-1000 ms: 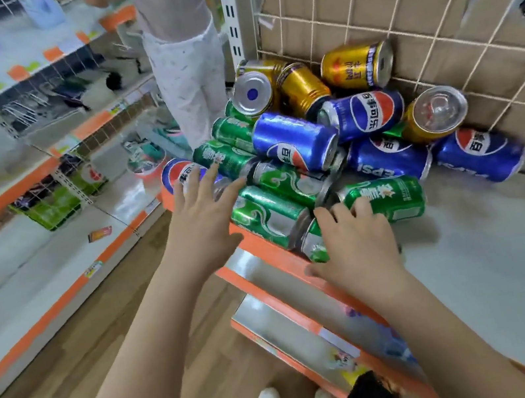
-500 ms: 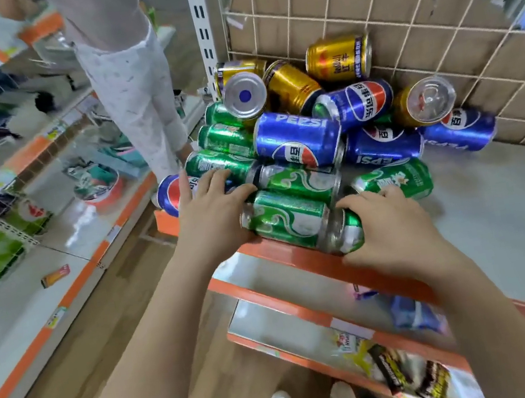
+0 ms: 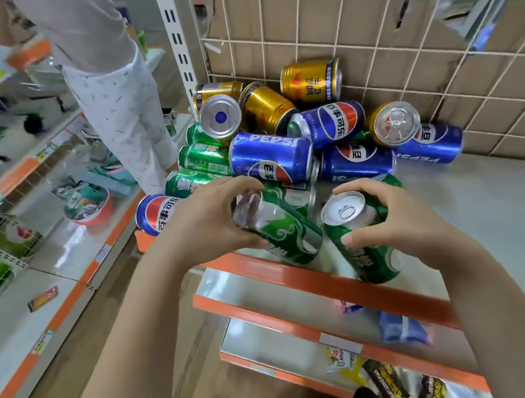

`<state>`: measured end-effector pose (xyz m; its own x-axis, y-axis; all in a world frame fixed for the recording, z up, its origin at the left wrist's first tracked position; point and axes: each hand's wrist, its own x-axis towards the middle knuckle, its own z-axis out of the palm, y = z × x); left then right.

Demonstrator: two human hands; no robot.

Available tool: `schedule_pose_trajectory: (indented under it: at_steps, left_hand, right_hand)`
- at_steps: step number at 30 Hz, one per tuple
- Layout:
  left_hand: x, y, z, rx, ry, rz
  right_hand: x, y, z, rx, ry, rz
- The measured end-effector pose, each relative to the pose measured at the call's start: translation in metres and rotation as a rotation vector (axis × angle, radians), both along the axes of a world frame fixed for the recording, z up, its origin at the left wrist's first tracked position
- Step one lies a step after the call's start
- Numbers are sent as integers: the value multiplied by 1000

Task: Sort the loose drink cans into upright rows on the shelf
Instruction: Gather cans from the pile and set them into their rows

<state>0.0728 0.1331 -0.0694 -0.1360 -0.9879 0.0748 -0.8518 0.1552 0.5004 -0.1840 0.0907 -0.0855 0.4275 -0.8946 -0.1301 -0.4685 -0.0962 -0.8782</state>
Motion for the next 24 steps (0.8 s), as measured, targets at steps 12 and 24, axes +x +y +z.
schedule_pose_trajectory:
  at_steps: [12,24]
  left_hand:
    - [-59,-18,-2,-46,88,66]
    - [-88,-9,7,-13,-44,269]
  right_hand:
    - [-28,0,-2,41,-75,36]
    - [-49,5,-1,-269,100,-80]
